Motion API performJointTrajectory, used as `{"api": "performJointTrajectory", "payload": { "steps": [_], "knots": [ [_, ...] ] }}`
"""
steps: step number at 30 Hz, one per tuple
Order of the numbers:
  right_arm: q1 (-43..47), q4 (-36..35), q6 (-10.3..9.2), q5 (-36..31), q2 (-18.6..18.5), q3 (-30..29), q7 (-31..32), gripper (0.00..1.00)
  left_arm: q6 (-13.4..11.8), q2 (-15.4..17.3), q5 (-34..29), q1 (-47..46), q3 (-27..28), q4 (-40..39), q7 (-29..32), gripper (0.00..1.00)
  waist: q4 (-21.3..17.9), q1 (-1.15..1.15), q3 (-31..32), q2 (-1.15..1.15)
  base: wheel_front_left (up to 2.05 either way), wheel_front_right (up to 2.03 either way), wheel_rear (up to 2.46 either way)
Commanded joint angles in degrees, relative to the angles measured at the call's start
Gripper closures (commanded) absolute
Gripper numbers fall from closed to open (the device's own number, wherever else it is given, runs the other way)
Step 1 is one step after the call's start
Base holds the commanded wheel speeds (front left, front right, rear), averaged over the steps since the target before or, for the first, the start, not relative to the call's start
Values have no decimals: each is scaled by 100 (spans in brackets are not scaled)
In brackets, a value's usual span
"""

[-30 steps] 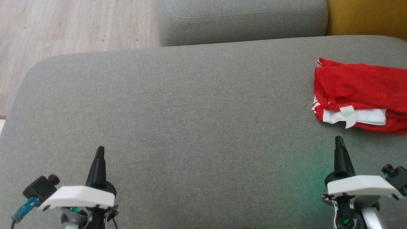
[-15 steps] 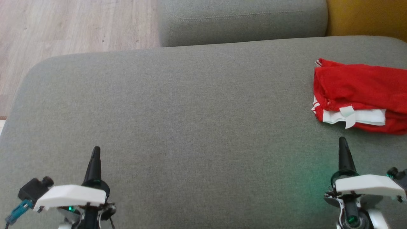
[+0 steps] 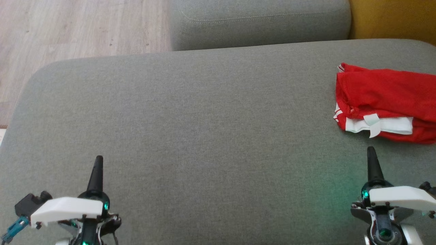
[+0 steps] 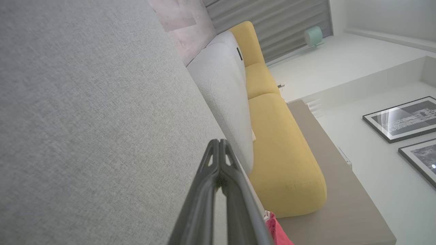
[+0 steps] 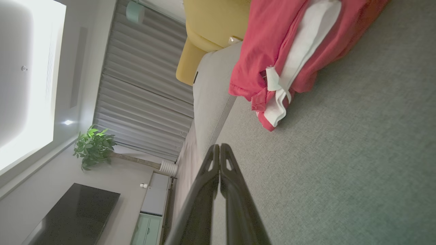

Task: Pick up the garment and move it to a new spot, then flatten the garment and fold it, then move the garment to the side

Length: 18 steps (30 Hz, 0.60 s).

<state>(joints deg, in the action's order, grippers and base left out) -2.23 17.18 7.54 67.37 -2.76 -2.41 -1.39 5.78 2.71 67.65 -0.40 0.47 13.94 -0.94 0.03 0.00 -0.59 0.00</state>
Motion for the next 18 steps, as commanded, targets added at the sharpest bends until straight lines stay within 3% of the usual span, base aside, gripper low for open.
{"api": "performJointTrajectory", "payload": {
  "steps": [1,18],
  "knots": [
    [-331,-235,-4,206,-105,36,46,100,48,36,188,-362,173,-153,77,100,0,0,2,0,0,0,0],
    [-353,-271,-4,1206,-104,-98,315,100,99,36,1147,-452,345,-83,349,100,-1,0,18,0,0,0,0]
  ]
}}
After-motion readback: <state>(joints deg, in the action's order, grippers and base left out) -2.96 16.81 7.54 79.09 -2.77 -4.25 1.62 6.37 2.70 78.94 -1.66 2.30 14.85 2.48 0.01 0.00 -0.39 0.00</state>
